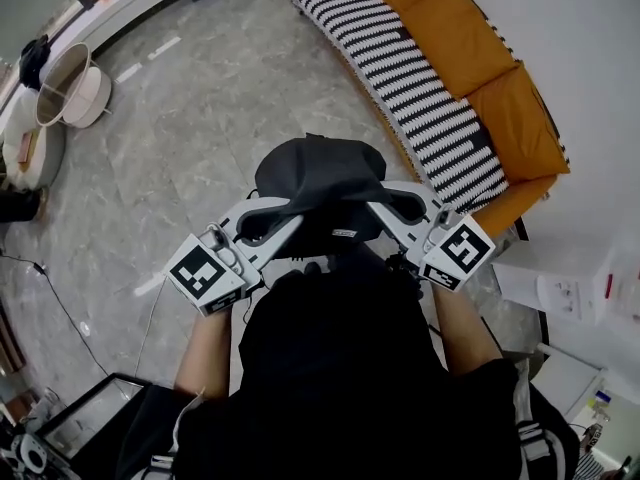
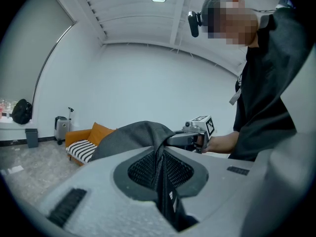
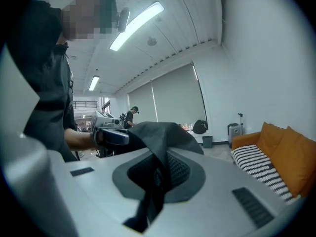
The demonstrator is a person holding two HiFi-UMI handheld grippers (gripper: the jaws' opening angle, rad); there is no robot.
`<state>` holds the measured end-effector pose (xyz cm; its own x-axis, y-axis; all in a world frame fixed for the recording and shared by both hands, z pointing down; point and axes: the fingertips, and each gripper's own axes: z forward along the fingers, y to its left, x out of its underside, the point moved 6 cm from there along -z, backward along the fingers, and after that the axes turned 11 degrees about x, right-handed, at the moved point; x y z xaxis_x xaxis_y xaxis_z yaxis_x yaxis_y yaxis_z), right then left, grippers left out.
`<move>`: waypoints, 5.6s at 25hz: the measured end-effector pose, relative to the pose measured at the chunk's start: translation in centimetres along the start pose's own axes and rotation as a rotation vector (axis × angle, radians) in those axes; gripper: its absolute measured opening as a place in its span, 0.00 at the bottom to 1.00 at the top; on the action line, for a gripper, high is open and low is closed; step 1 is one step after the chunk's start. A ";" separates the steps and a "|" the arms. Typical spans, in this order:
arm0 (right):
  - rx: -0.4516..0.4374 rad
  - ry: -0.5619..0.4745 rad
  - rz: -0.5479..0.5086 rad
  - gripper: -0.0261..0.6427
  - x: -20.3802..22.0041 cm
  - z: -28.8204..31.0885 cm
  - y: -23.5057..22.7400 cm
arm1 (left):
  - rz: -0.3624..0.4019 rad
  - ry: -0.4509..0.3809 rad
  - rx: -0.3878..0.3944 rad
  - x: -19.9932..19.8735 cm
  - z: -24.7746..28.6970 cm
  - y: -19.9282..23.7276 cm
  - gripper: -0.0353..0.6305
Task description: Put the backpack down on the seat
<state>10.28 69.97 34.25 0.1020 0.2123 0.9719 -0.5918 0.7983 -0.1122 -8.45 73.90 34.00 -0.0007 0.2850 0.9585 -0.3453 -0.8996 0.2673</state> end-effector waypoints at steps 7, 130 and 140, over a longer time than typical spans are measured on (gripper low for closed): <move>-0.044 -0.020 0.007 0.09 -1.9 3.2 -6.2 | -0.006 0.017 -0.049 -2.6 3.0 5.0 0.12; 0.154 -0.014 0.186 0.09 -18.1 57.0 -71.0 | -0.048 0.068 0.115 -25.9 26.4 90.1 0.12; 0.314 0.038 0.209 0.09 -19.1 61.5 -73.7 | -0.092 0.075 0.272 -26.3 27.4 98.3 0.12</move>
<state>2.78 -27.52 36.72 -0.0210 0.3777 0.9257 -0.8186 0.5251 -0.2328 -16.64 -31.05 37.78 -0.0543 0.3838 0.9218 -0.0826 -0.9217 0.3789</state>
